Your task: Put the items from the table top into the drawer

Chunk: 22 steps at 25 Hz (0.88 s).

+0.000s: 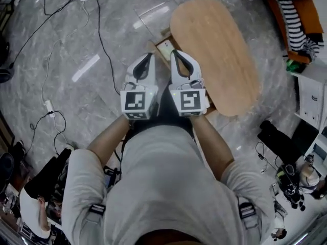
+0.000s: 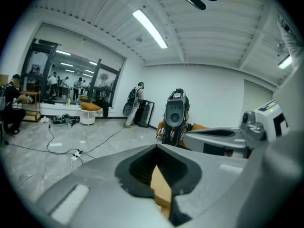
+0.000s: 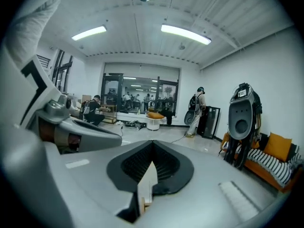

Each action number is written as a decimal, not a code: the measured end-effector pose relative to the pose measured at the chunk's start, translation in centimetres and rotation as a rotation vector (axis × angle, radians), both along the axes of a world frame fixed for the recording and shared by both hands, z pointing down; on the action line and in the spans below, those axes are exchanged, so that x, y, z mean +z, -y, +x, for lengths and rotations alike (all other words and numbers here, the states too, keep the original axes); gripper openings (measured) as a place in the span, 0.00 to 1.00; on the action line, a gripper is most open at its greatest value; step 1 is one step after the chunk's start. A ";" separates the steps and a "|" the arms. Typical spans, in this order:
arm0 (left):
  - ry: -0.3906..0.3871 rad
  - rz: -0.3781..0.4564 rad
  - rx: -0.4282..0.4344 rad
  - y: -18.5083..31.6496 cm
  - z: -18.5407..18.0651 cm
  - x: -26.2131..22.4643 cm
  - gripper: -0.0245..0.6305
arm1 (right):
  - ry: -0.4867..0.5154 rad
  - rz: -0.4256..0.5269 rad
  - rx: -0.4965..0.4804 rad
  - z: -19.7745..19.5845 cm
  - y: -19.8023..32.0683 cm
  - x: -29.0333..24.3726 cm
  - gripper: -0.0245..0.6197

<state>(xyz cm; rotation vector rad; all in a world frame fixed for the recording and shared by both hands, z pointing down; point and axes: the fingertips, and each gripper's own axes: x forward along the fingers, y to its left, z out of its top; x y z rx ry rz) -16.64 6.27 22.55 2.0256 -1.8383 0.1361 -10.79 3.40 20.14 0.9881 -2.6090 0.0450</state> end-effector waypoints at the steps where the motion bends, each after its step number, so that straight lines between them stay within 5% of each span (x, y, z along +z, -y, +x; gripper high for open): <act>1: 0.012 0.029 0.018 -0.2 0.4 -1.5 0.07 | -0.005 0.014 0.010 0.2 -0.6 -1.2 0.05; 11: 0.038 0.183 0.123 -2.4 3.2 -9.7 0.07 | -0.008 0.154 0.081 1.8 -3.7 -9.3 0.05; 22: 0.045 0.261 0.127 -3.5 3.8 -12.5 0.07 | -0.001 0.214 0.081 1.7 -5.0 -12.3 0.05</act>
